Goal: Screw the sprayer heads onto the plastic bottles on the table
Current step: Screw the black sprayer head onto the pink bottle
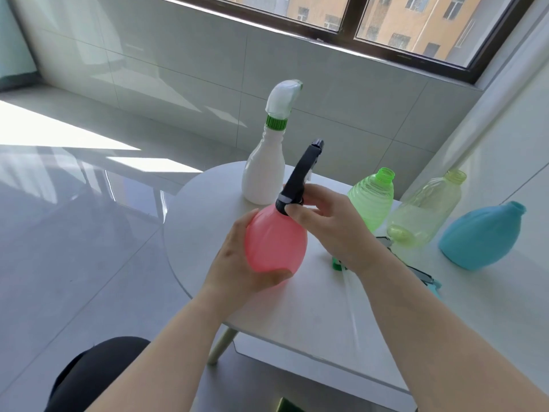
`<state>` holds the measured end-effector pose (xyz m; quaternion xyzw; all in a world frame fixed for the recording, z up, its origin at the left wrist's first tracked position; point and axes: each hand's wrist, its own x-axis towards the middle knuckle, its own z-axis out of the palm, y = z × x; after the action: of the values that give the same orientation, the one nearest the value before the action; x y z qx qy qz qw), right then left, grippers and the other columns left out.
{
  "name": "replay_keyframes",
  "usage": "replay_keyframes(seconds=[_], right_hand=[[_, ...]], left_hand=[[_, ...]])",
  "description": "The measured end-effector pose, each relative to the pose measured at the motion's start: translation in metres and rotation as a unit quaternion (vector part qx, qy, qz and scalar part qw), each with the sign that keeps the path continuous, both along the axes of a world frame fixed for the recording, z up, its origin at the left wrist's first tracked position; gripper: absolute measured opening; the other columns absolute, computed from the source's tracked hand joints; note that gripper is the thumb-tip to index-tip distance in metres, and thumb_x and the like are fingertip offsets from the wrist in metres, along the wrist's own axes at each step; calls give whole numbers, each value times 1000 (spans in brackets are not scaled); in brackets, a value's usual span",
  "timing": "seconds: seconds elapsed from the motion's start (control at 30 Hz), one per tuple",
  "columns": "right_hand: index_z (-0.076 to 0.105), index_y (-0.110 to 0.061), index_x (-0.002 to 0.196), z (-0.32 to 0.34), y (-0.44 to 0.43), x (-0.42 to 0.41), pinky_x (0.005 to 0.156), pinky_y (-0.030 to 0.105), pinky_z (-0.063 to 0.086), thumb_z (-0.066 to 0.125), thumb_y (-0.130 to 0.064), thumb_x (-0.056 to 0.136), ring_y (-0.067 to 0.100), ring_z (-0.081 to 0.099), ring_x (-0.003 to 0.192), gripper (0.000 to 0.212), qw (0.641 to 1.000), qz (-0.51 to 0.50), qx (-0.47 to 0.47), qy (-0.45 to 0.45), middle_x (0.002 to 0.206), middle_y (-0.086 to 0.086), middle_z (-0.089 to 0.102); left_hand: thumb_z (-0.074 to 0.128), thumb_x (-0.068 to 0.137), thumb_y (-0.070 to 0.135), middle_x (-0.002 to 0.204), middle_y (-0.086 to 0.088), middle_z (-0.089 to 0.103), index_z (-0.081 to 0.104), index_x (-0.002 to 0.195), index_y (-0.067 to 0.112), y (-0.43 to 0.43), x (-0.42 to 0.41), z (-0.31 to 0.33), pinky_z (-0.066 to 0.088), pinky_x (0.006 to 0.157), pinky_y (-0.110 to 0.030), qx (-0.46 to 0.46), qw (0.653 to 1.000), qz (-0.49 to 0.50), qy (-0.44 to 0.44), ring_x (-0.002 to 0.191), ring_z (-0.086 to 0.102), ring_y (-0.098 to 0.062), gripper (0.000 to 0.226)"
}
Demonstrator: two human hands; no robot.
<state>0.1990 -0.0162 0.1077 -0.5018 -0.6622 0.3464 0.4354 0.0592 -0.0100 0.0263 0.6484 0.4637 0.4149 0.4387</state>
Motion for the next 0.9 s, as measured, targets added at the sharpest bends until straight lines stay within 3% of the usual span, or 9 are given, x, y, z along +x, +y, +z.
replay_keyframes(seconds=[0.1, 0.17, 0.27, 0.37, 0.5, 0.57, 0.73, 0.83, 0.9], right_hand=[[57, -28, 75, -7, 3, -4, 79, 16, 47, 64, -9, 77, 10, 59, 81, 21, 997, -62, 9, 40, 81, -13, 61], [53, -31, 71, -15, 4, -11, 73, 7, 44, 68, -11, 74, 5, 58, 79, 25, 991, -120, 40, 53, 78, -16, 59], [52, -33, 71, -26, 4, -20, 80, 13, 44, 69, -10, 72, 2, 57, 81, 29, 979, -165, 55, 102, 77, -17, 59], [50, -32, 77, -32, 4, -24, 77, 19, 43, 68, -12, 73, 0, 56, 81, 27, 973, -164, 19, 160, 83, -15, 57], [49, -25, 105, -37, 3, -21, 75, 20, 40, 62, -26, 78, 2, 50, 84, 30, 984, -111, -24, 134, 90, -12, 53], [53, -26, 107, -36, 2, -18, 79, 16, 42, 52, -28, 74, 0, 53, 85, 32, 986, -62, -30, 150, 92, -13, 57], [63, -34, 89, -37, 2, -10, 68, 5, 44, 60, -18, 76, -10, 59, 79, 20, 981, -51, -16, 185, 86, -19, 65], [60, -29, 91, -37, 5, -10, 71, 14, 47, 65, -6, 75, 0, 60, 82, 29, 978, -74, 1, 195, 88, -9, 65], [53, -18, 108, -33, 6, -13, 79, 22, 46, 66, -13, 70, 9, 56, 89, 40, 985, -61, 4, 159, 97, 1, 60]], left_hand=[[80, 53, 24, 98, 36, 35, 22, 93, 67, 0, 2, 0, 32, 65, -11, 1, 1000, -1, -13, 95, 42, -10, 82], [80, 54, 23, 99, 36, 36, 23, 93, 68, 0, 2, -1, 32, 66, -11, 3, 1000, -2, -19, 97, 42, -10, 82], [80, 54, 24, 100, 36, 36, 23, 93, 69, 1, 2, -2, 33, 66, -12, 5, 1000, -5, -23, 97, 44, -8, 83], [80, 49, 30, 100, 37, 37, 23, 92, 70, 2, 2, -3, 33, 65, -12, 3, 1000, -10, -26, 91, 44, 1, 83], [79, 47, 33, 99, 35, 37, 22, 93, 69, 4, 1, -2, 34, 65, -11, -8, 999, -21, -24, 90, 43, 10, 81], [78, 48, 34, 99, 34, 38, 23, 94, 67, 6, -1, -1, 34, 64, -11, -13, 999, -28, -24, 90, 42, 12, 80], [72, 43, 38, 103, 30, 41, 23, 99, 65, 8, -2, 0, 40, 69, -17, -30, 999, -41, -17, 94, 47, 1, 79], [72, 44, 36, 113, 20, 46, 24, 104, 65, 10, -5, 0, 46, 82, -29, -33, 998, -53, -14, 104, 50, -13, 82], [73, 43, 37, 120, 14, 46, 25, 103, 67, 11, -8, 1, 46, 85, -33, -35, 998, -60, -12, 108, 50, -16, 83]])
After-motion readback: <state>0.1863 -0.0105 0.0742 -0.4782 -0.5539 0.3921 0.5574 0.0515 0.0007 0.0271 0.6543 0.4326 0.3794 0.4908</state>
